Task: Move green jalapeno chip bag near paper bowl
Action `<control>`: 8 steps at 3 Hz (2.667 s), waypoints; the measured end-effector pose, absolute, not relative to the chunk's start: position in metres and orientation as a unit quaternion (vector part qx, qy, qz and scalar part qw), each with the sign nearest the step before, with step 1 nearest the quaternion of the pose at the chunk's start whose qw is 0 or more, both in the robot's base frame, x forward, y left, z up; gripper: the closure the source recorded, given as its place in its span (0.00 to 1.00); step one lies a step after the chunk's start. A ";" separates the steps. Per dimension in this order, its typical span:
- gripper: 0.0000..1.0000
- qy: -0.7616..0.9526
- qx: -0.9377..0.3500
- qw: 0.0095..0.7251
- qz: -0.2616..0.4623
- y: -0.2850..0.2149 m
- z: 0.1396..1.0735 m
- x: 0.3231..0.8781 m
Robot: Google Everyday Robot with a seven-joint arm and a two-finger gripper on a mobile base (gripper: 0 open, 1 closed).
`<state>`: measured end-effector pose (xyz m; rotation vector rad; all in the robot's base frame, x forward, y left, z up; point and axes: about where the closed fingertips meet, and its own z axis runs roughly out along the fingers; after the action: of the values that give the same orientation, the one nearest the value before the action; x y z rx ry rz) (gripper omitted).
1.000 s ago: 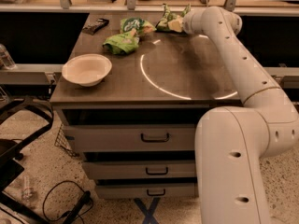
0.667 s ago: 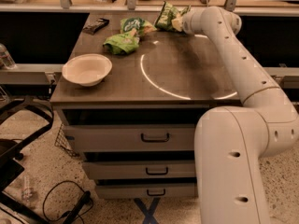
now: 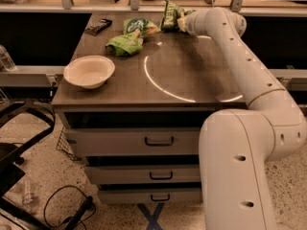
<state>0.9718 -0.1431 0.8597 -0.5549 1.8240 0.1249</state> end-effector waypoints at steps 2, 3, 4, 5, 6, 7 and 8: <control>1.00 0.779 -0.245 0.576 0.042 -0.149 0.878 0.968; 1.00 0.780 -0.250 0.574 0.026 -0.163 0.907 0.958; 1.00 0.789 -0.254 0.560 -0.004 -0.194 0.944 0.933; 1.00 0.794 -0.251 0.552 -0.035 -0.225 0.985 0.901; 1.00 0.807 -0.254 0.529 -0.058 -0.248 1.011 0.851; 1.00 0.816 -0.263 0.511 -0.064 -0.253 1.027 0.798; 1.00 0.821 -0.303 0.482 -0.034 -0.227 1.011 0.730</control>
Offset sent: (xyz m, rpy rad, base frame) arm 0.0015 -0.0074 0.0273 -0.0395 -0.0078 0.0045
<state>0.7300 -0.2268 1.0108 -0.7379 2.0015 -0.0822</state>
